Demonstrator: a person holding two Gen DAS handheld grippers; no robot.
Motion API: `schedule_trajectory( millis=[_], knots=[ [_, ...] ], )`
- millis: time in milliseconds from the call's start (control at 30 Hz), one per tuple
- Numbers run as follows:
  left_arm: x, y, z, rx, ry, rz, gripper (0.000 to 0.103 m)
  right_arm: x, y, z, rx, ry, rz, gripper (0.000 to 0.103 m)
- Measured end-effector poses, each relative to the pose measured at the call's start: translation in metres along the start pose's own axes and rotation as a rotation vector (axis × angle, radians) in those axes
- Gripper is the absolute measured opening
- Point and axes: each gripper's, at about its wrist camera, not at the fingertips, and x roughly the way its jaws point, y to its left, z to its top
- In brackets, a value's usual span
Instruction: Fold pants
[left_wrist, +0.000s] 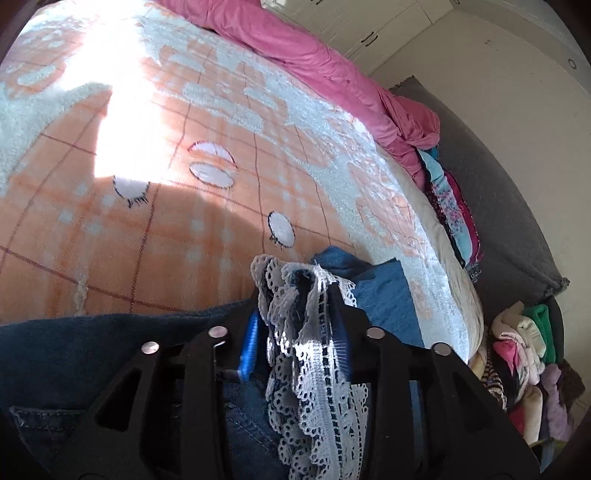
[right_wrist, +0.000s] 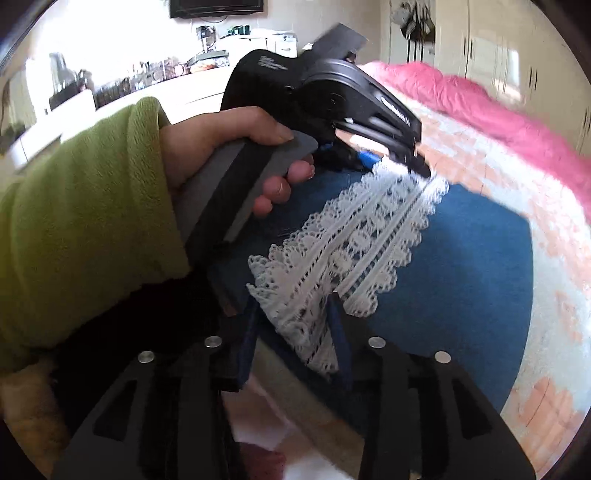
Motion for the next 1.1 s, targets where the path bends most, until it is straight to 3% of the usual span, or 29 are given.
schedule_trajectory(
  millis=[33,67,167,233,333,533,833,967,1100],
  knots=[
    [-0.006,0.0,-0.001,0.006,-0.022,0.011,0.044,-0.004,-0.003,0.0,0.018,0.006,0.02,0.04],
    [-0.013,0.0,-0.002,0.008,-0.052,0.017,0.048,-0.011,-0.006,0.0,0.038,0.004,0.044,0.043],
    [-0.033,-0.003,-0.007,0.006,-0.116,0.039,0.05,-0.031,-0.016,-0.004,0.068,-0.028,0.054,0.048],
    [-0.047,-0.007,-0.014,0.01,-0.144,0.064,0.053,-0.045,-0.024,-0.009,0.085,-0.045,0.016,0.048],
    [-0.068,-0.013,-0.025,0.009,-0.14,0.104,0.067,-0.053,-0.044,-0.014,0.134,-0.051,-0.043,0.048],
    [-0.096,-0.026,-0.053,0.056,-0.104,0.218,0.069,-0.063,-0.073,-0.028,0.199,-0.061,-0.106,0.048],
    [-0.093,-0.07,-0.095,0.225,-0.047,0.317,0.069,-0.065,-0.081,-0.034,0.219,-0.088,-0.122,0.048],
    [-0.072,-0.09,-0.111,0.345,0.015,0.407,0.069,-0.059,-0.078,-0.034,0.2,-0.07,-0.127,0.048],
    [-0.049,-0.077,-0.125,0.359,0.141,0.474,0.069,-0.042,-0.077,-0.043,0.145,0.018,-0.231,0.048]
  ],
)
